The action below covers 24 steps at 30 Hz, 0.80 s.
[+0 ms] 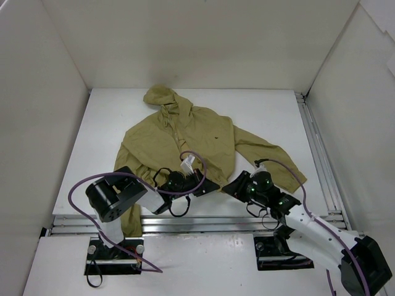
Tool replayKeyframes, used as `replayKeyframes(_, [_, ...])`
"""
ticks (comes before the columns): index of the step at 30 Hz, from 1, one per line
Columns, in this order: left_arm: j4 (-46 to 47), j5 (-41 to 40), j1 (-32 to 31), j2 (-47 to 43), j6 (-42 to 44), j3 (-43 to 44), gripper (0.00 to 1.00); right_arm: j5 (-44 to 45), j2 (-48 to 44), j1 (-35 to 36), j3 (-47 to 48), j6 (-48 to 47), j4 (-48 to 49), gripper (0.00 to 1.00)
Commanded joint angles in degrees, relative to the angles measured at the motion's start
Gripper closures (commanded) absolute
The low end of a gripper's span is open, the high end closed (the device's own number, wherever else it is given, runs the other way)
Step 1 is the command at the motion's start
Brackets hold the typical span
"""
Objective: Zip up the jacket
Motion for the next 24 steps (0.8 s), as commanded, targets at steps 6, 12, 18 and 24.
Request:
replayKeyframes(6, [5.6, -0.5, -0.2, -2.8, 0.4, 0.2, 1.0, 1.4, 2.0, -0.4, -1.0, 3.9, 5.8, 0.73])
replayKeyframes(12, [5.7, -0.8, -0.7, -2.7, 0.5, 0.1, 1.0, 1.1, 3.5, -0.5, -2.2, 5.3, 9.5, 0.74])
replayKeyframes(18, [5.9, -0.8, -0.7, -3.0, 0.6, -0.1, 1.0, 1.8, 3.4, -0.6, -2.8, 6.2, 11.4, 0.74])
replayKeyframes(24, [6.1, -0.8, -0.7, -3.2, 0.5, -0.4, 1.0, 1.9, 3.2, -0.5, -2.9, 6.8, 12.8, 0.74])
